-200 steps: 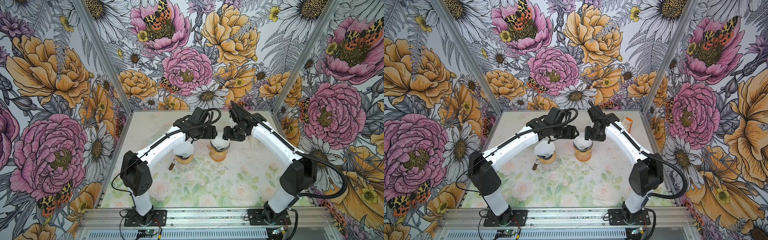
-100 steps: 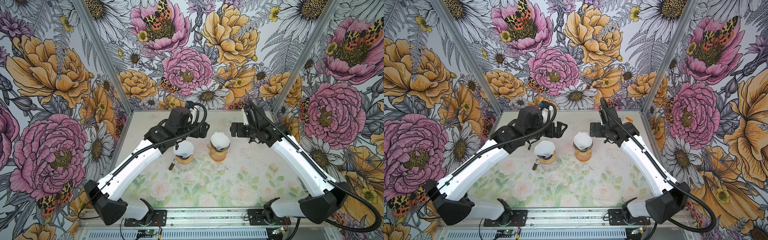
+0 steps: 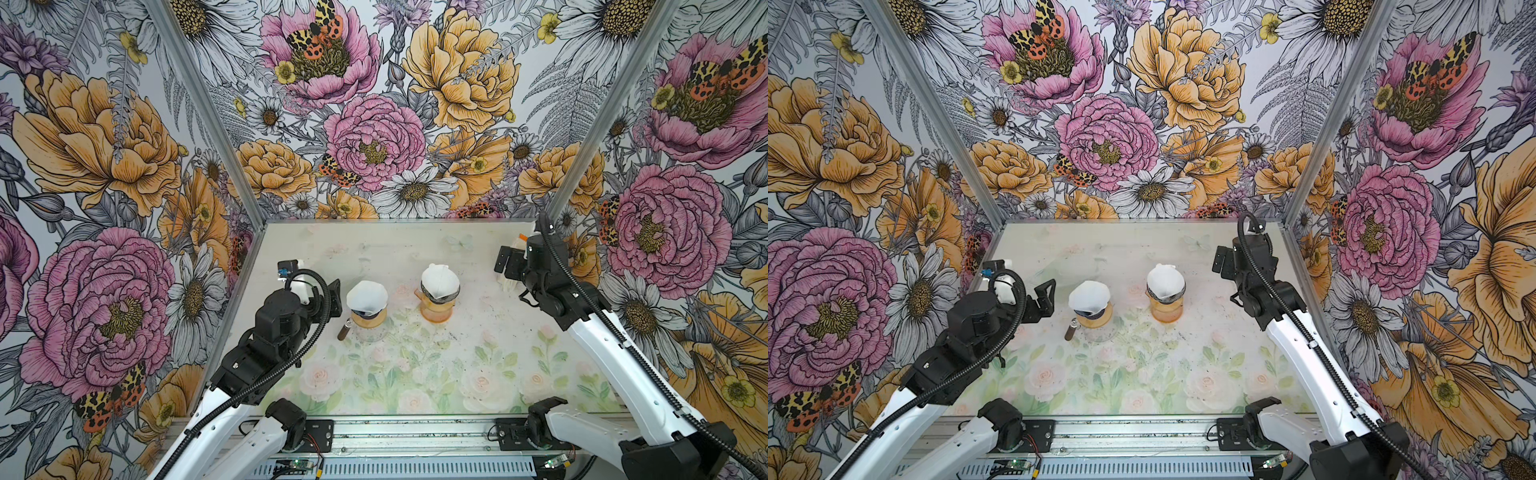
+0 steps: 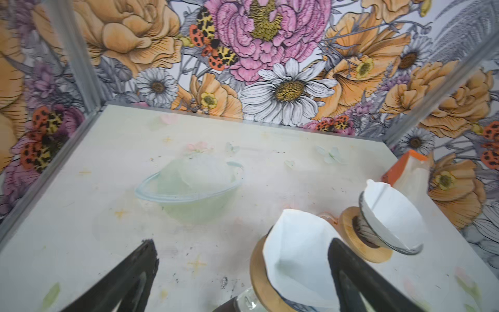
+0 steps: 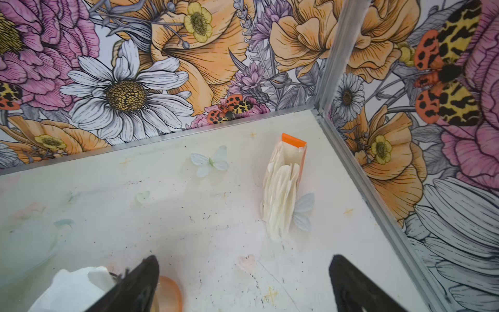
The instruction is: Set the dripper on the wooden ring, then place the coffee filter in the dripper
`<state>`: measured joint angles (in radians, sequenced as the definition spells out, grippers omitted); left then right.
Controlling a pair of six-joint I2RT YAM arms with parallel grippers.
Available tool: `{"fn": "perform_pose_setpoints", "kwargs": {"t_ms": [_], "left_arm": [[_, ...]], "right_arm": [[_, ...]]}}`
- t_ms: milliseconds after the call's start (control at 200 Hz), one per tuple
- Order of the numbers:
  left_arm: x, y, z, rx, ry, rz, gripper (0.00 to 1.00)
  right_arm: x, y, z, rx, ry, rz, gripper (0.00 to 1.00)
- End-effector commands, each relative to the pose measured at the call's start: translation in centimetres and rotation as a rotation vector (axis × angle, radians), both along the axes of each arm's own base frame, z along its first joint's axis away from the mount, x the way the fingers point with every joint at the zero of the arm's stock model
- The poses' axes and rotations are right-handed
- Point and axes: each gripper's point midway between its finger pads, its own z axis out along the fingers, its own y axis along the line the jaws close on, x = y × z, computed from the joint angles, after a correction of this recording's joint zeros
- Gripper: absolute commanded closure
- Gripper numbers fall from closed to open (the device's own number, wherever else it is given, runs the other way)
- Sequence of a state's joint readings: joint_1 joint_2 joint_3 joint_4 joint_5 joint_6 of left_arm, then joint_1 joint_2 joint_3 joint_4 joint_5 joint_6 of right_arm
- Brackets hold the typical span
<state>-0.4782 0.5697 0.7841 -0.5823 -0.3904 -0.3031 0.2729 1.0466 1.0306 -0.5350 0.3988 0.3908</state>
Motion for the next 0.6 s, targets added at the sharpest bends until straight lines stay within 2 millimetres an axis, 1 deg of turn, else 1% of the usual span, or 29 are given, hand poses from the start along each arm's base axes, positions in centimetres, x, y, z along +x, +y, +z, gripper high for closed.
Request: {"fn": "perform_pose_setpoints", "kwargs": {"t_ms": [0, 65, 150, 255, 350, 425, 595], "left_arm": [[-0.6, 5.0, -0.9, 0.044, -0.054, 0.219, 0.01], [-1.0, 7.0, -1.7, 0.075, -0.067, 0.301, 0.01], [-1.0, 8.5, -2.6, 0.115, -0.086, 0.354, 0.01], [-0.3, 9.4, -3.3, 0.145, -0.120, 0.383, 0.01], [0.4, 10.3, -4.1, 0.146, -0.138, 0.419, 0.01], [0.8, 11.0, -4.6, 0.144, -0.143, 0.449, 0.01], [1.9, 12.4, -6.9, 0.152, -0.110, 0.495, 0.01]], "right_arm": [[-0.4, -2.5, 1.8, -0.001, -0.203, -0.110, 0.00], [-1.0, -3.3, 0.7, -0.016, -0.241, -0.129, 0.01], [-1.5, -4.0, -1.2, -0.049, -0.260, -0.142, 0.01], [-1.9, -4.5, -3.7, -0.095, -0.262, -0.142, 0.01], [-2.1, -5.5, -6.0, -0.112, -0.246, -0.180, 0.01], [-2.1, -6.0, -7.2, -0.111, -0.252, -0.196, 0.00], [-1.7, -7.3, -10.0, -0.130, -0.253, -0.233, 0.01]]}}
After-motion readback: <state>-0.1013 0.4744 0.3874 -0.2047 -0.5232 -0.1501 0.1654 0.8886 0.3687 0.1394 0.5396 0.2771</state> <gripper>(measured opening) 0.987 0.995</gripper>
